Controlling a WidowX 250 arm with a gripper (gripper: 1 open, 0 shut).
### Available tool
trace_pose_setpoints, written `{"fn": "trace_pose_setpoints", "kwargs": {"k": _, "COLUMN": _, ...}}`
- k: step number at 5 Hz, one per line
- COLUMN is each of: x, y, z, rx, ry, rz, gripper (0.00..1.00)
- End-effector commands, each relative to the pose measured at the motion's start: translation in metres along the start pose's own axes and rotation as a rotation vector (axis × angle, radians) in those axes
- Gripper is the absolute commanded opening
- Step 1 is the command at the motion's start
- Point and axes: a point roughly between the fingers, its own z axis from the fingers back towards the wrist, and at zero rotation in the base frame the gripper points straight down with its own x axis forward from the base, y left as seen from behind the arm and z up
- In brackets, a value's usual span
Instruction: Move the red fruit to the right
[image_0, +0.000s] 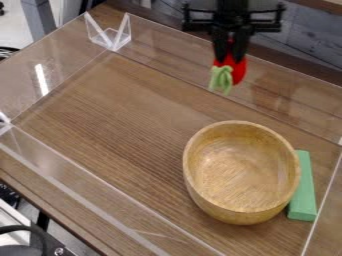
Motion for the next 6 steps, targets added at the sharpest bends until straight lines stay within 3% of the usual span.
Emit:
{"fn": "trace_pose_setpoints", "kwargs": {"k": 1, "x": -0.017, "y": -0.008, "z": 0.022, "rx": -0.017, "ry": -0.016, "rz": -0.072, "gripper": 0.00}}
{"fn": "trace_pose_setpoints", "kwargs": {"k": 4, "x": -0.074, "y": -0.033, "z": -0.021, "rx": 0.010, "ry": 0.065, "rz": -0.218, "gripper": 0.00}}
{"fn": "trace_pose_setpoints", "kwargs": {"k": 6, "x": -0.088, "y": -0.034, "z": -0.040, "rx": 0.013, "ry": 0.101, "rz": -0.296, "gripper": 0.00}}
